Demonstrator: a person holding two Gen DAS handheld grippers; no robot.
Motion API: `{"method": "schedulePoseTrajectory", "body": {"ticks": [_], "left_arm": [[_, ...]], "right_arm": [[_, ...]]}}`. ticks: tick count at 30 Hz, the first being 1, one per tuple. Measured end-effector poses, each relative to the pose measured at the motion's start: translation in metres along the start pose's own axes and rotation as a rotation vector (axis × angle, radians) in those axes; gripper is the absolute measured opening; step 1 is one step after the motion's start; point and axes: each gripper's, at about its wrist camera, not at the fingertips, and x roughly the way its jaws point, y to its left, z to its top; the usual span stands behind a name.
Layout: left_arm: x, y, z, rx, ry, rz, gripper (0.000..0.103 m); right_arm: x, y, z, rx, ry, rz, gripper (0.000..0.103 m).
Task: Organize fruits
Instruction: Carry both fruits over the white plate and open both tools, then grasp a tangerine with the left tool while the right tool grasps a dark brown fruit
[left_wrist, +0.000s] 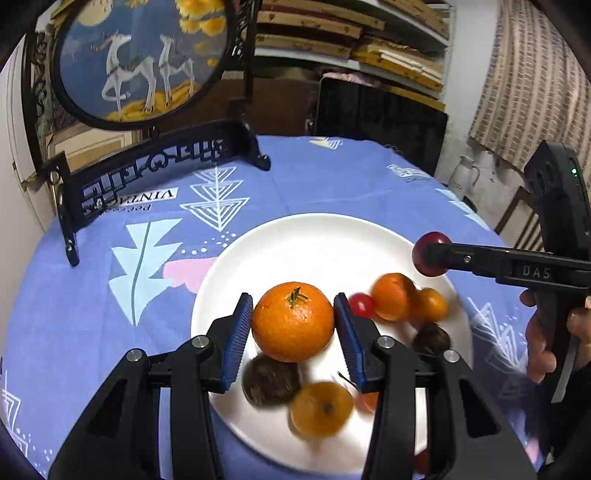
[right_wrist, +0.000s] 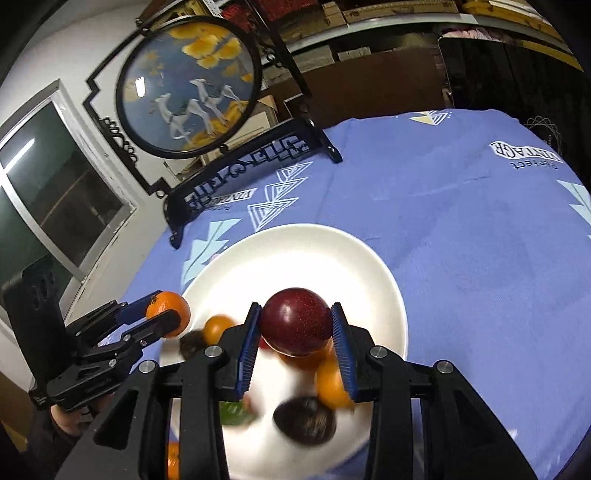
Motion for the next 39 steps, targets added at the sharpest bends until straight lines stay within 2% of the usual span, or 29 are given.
{"method": "schedulePoseTrajectory", "body": {"ticks": [2, 4, 6, 10, 13, 20, 26, 28, 30, 32, 33, 35, 39], "left_arm": [[0.012, 0.005, 0.002, -0.012, 0.023, 0.003, 0.045], [0.013, 0.007, 0.001, -0.031, 0.023, 0.005, 0.054], [0.003, 0.007, -0.001, -0.041, -0.002, 0.007, 0.067], [-0.028, 0.001, -0.009, -0.037, -0.044, -0.011, 0.068], [-0.060, -0.015, -0.031, 0.018, -0.056, -0.045, 0.069], [-0.118, -0.046, -0.102, 0.141, -0.033, -0.092, 0.070], [-0.152, -0.064, -0.157, 0.173, -0.038, -0.134, 0.070], [-0.155, -0.075, -0.173, 0.191, -0.028, -0.131, 0.070], [-0.154, -0.086, -0.185, 0.208, -0.026, -0.122, 0.061], [-0.150, -0.095, -0.194, 0.218, -0.022, -0.108, 0.059], [-0.148, -0.098, -0.196, 0.221, -0.022, -0.101, 0.052], [-0.140, -0.106, -0.200, 0.240, -0.006, -0.088, 0.045], [-0.127, -0.110, -0.197, 0.257, -0.019, -0.031, 0.043]], "right_arm": [[0.009, -0.003, 0.005, 0.005, 0.003, 0.006, 0.043], [0.012, -0.002, 0.007, 0.003, -0.002, 0.006, 0.043], [0.006, 0.001, 0.005, -0.009, -0.014, 0.004, 0.043], [-0.020, 0.010, -0.007, -0.031, -0.046, 0.008, 0.043], [-0.045, 0.014, -0.027, -0.044, -0.049, 0.020, 0.043], [-0.097, 0.014, -0.097, -0.044, -0.047, 0.027, 0.047], [-0.118, 0.003, -0.148, 0.011, -0.034, 0.024, 0.047], [-0.120, -0.001, -0.162, 0.029, -0.026, 0.019, 0.047], [-0.123, -0.005, -0.172, 0.052, -0.018, 0.024, 0.047], [-0.124, -0.005, -0.179, 0.060, -0.014, 0.023, 0.047], [-0.124, -0.004, -0.182, 0.060, -0.012, 0.024, 0.047], [-0.126, 0.000, -0.189, 0.056, -0.004, 0.032, 0.047], [-0.134, 0.011, -0.198, 0.029, -0.007, 0.055, 0.047]]}}
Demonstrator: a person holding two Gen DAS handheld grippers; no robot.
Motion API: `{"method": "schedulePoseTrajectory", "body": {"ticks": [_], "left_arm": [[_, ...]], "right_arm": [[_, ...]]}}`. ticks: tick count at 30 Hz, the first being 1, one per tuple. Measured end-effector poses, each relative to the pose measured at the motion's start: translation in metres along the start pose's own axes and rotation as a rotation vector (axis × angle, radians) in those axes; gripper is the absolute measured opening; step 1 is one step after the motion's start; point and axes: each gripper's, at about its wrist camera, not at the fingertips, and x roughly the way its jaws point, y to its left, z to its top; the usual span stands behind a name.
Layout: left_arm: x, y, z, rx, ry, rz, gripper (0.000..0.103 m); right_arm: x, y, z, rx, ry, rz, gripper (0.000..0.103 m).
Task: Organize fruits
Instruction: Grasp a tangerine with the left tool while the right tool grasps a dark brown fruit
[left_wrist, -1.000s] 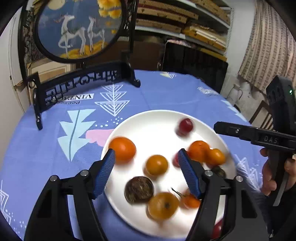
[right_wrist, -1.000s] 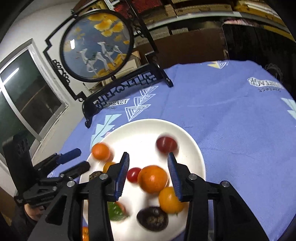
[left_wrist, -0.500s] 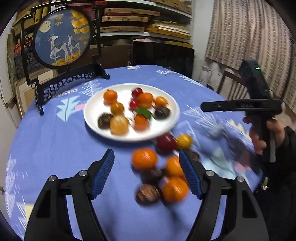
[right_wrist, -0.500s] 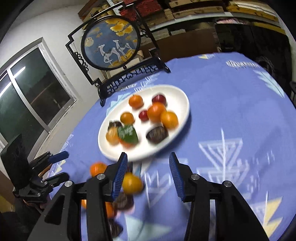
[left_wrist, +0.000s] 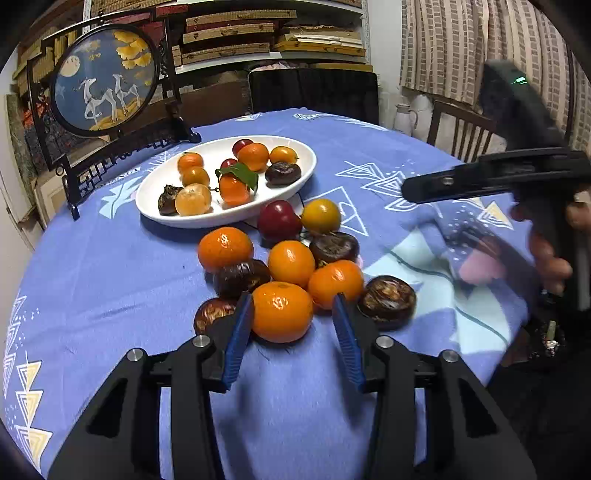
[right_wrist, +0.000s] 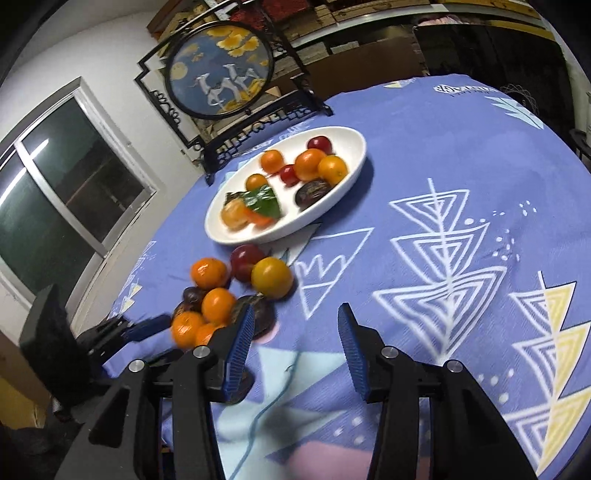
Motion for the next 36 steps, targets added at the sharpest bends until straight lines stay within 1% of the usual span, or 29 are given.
{"method": "schedulePoseTrajectory", "body": {"ticks": [3, 6, 9, 11, 14, 16, 17, 18, 20, 21, 22, 23, 24, 25, 28, 29, 30, 33, 34, 35, 36], "left_arm": [[0.003, 0.001, 0.002, -0.003, 0.001, 0.009, 0.043], [0.000, -0.003, -0.001, 0.007, -0.003, 0.006, 0.047], [-0.004, -0.001, -0.005, -0.007, -0.013, 0.000, 0.047], [-0.003, 0.004, -0.005, -0.014, -0.015, 0.031, 0.047], [-0.001, 0.008, -0.002, -0.007, -0.016, 0.049, 0.048], [0.004, 0.007, -0.002, 0.017, -0.005, 0.040, 0.051], [0.007, 0.006, -0.003, 0.026, 0.010, 0.020, 0.051], [0.012, 0.000, -0.005, 0.054, 0.026, 0.020, 0.050], [0.014, -0.015, -0.011, 0.137, 0.016, 0.047, 0.051], [0.013, -0.018, -0.012, 0.149, 0.009, 0.058, 0.050], [0.013, -0.015, -0.012, 0.133, 0.008, 0.053, 0.048], [0.013, -0.011, -0.011, 0.114, 0.008, 0.052, 0.040], [0.012, 0.000, -0.008, 0.056, 0.019, 0.009, 0.040], [0.011, 0.005, -0.008, 0.030, 0.020, -0.008, 0.040], [0.002, 0.010, -0.009, 0.003, -0.003, 0.001, 0.040], [-0.002, 0.011, -0.009, -0.003, -0.012, -0.004, 0.040], [-0.009, 0.012, -0.008, -0.013, -0.031, -0.009, 0.040], [-0.030, 0.017, -0.004, -0.040, -0.082, -0.001, 0.040], [-0.035, 0.019, -0.003, -0.050, -0.094, 0.004, 0.040], [-0.038, 0.022, -0.001, -0.057, -0.101, 0.007, 0.040], [-0.042, 0.025, 0.000, -0.071, -0.107, 0.007, 0.040]], "right_arm": [[-0.004, 0.008, -0.002, -0.023, 0.003, 0.015, 0.047], [-0.008, 0.017, -0.007, -0.053, 0.009, 0.021, 0.047], [-0.009, 0.017, -0.009, -0.055, 0.012, 0.027, 0.047], [-0.007, 0.017, -0.010, -0.052, 0.018, 0.031, 0.047], [-0.004, 0.018, -0.011, -0.050, 0.029, 0.042, 0.047], [-0.003, 0.019, -0.011, -0.050, 0.031, 0.047, 0.047], [-0.003, 0.020, -0.011, -0.049, 0.032, 0.052, 0.047], [-0.003, 0.019, -0.011, -0.048, 0.032, 0.054, 0.047], [-0.004, 0.019, -0.011, -0.046, 0.033, 0.052, 0.047], [-0.004, 0.018, -0.011, -0.043, 0.033, 0.050, 0.047], [-0.004, 0.017, -0.011, -0.040, 0.033, 0.049, 0.047], [-0.004, 0.016, -0.010, -0.037, 0.033, 0.047, 0.047], [-0.003, 0.015, -0.010, -0.035, 0.035, 0.048, 0.047], [-0.002, 0.016, -0.010, -0.036, 0.038, 0.049, 0.047], [0.005, 0.022, -0.014, -0.059, 0.072, 0.058, 0.047], [0.010, 0.026, -0.016, -0.077, 0.098, 0.064, 0.047], [0.015, 0.031, -0.019, -0.101, 0.120, 0.064, 0.047], [0.023, 0.048, -0.027, -0.184, 0.148, 0.047, 0.047], [0.026, 0.056, -0.031, -0.224, 0.158, 0.038, 0.050], [0.029, 0.063, -0.034, -0.262, 0.162, 0.014, 0.056], [0.031, 0.069, -0.037, -0.293, 0.159, -0.005, 0.058]]}}
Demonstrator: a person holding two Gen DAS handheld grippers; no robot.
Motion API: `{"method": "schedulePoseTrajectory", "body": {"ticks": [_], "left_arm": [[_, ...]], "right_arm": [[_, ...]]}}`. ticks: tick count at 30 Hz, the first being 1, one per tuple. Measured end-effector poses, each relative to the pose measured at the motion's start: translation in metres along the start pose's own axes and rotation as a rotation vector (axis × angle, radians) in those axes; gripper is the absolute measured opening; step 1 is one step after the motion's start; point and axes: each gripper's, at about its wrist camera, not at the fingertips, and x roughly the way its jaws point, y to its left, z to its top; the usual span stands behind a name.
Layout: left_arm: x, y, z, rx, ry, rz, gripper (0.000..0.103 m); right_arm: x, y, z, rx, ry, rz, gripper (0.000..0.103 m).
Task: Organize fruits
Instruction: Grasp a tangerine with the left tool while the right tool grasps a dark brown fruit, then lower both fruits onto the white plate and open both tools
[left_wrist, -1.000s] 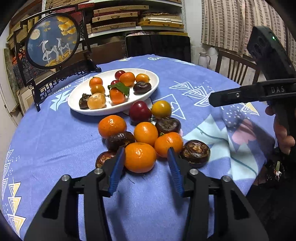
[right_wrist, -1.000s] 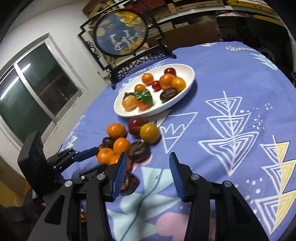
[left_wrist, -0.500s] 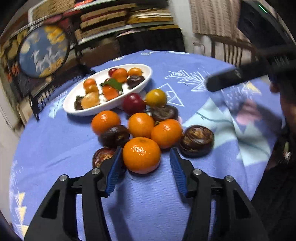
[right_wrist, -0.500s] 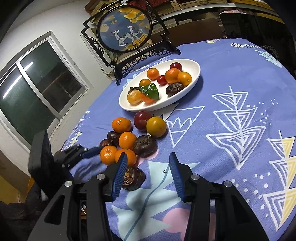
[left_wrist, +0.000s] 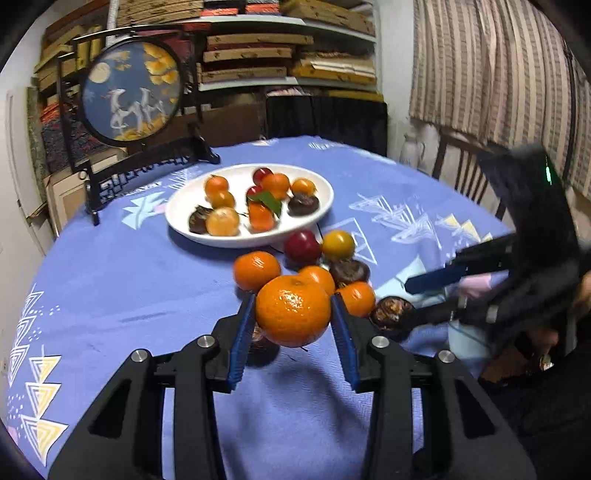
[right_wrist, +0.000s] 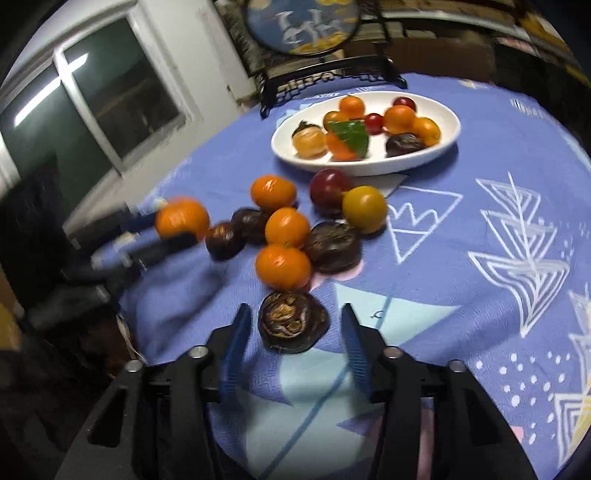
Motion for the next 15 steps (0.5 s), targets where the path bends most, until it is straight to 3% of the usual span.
{"method": "schedulePoseTrajectory", "body": {"ticks": [4, 6, 8, 15], "left_arm": [[-0.002, 0.010, 0.001, -0.039, 0.002, 0.010, 0.040], [-0.001, 0.012, -0.001, -0.057, 0.009, 0.001, 0.040], [0.002, 0.013, -0.003, -0.064, 0.013, 0.001, 0.040], [-0.001, 0.020, 0.002, -0.076, -0.006, -0.011, 0.040]], "right_arm": [[0.010, 0.015, 0.001, -0.058, 0.009, -0.061, 0.058], [0.020, 0.020, 0.000, -0.085, 0.030, -0.087, 0.048], [0.022, 0.020, -0.003, -0.090, 0.032, -0.096, 0.045], [-0.005, -0.001, 0.004, 0.007, -0.016, 0.016, 0.045]]}}
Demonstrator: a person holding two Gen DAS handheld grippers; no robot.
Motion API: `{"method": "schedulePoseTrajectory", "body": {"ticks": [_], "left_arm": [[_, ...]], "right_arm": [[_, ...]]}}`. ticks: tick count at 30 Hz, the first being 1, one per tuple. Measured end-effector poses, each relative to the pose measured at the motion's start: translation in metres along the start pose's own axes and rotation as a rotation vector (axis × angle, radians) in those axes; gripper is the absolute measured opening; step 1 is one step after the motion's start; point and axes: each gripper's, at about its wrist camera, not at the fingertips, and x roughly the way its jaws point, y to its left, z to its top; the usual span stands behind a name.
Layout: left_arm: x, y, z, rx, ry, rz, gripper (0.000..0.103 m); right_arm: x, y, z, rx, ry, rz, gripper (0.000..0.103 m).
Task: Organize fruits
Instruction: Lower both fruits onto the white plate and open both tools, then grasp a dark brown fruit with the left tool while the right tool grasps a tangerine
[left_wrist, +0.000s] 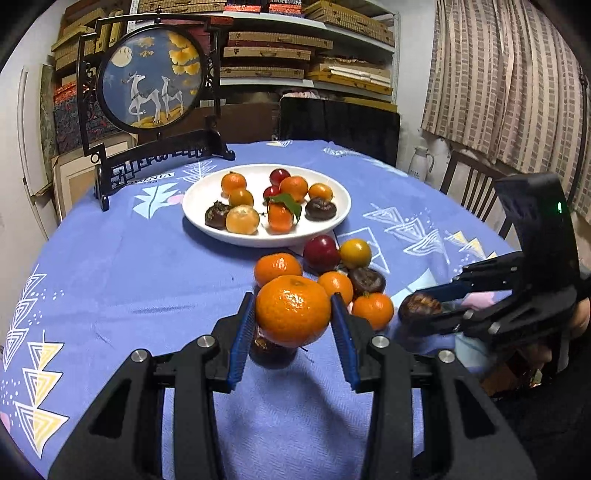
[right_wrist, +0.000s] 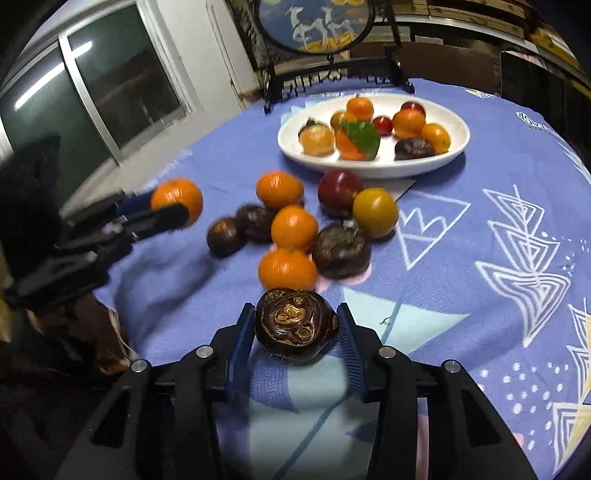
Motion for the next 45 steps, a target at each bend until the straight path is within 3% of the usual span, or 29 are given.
{"method": "schedulePoseTrajectory", "body": {"ticks": [5, 10, 16, 23, 25, 26, 30, 32, 38, 45], "left_arm": [[0.005, 0.010, 0.019, -0.008, -0.005, -0.014, 0.040], [0.032, 0.032, 0.058, -0.036, 0.002, -0.014, 0.040], [0.091, 0.054, 0.107, -0.048, 0.022, 0.000, 0.040], [0.162, 0.078, 0.131, -0.077, 0.108, 0.042, 0.040], [0.177, 0.084, 0.133, -0.085, 0.131, 0.064, 0.040], [0.182, 0.087, 0.134, -0.098, 0.140, 0.079, 0.040], [0.171, 0.094, 0.132, -0.138, 0.102, 0.088, 0.065], [0.155, 0.089, 0.130, -0.127, 0.074, 0.092, 0.068], [0.101, 0.062, 0.100, -0.040, 0.056, 0.043, 0.069], [0.051, 0.036, 0.033, 0.061, 0.119, -0.011, 0.069]], "right_arm": [[-0.032, -0.022, 0.030, 0.074, -0.098, 0.060, 0.045], [-0.037, -0.044, 0.085, 0.106, -0.165, 0.048, 0.045], [0.009, -0.071, 0.157, 0.144, -0.172, 0.004, 0.045], [0.079, -0.096, 0.206, 0.186, -0.136, -0.044, 0.045], [0.089, -0.099, 0.210, 0.179, -0.129, -0.072, 0.047], [0.092, -0.101, 0.211, 0.174, -0.134, -0.088, 0.054], [0.080, -0.104, 0.205, 0.181, -0.180, -0.089, 0.058], [0.071, -0.105, 0.198, 0.189, -0.196, -0.084, 0.058], [0.034, -0.097, 0.148, 0.194, -0.234, -0.082, 0.058], [0.007, -0.098, 0.079, 0.253, -0.222, -0.071, 0.059]]}}
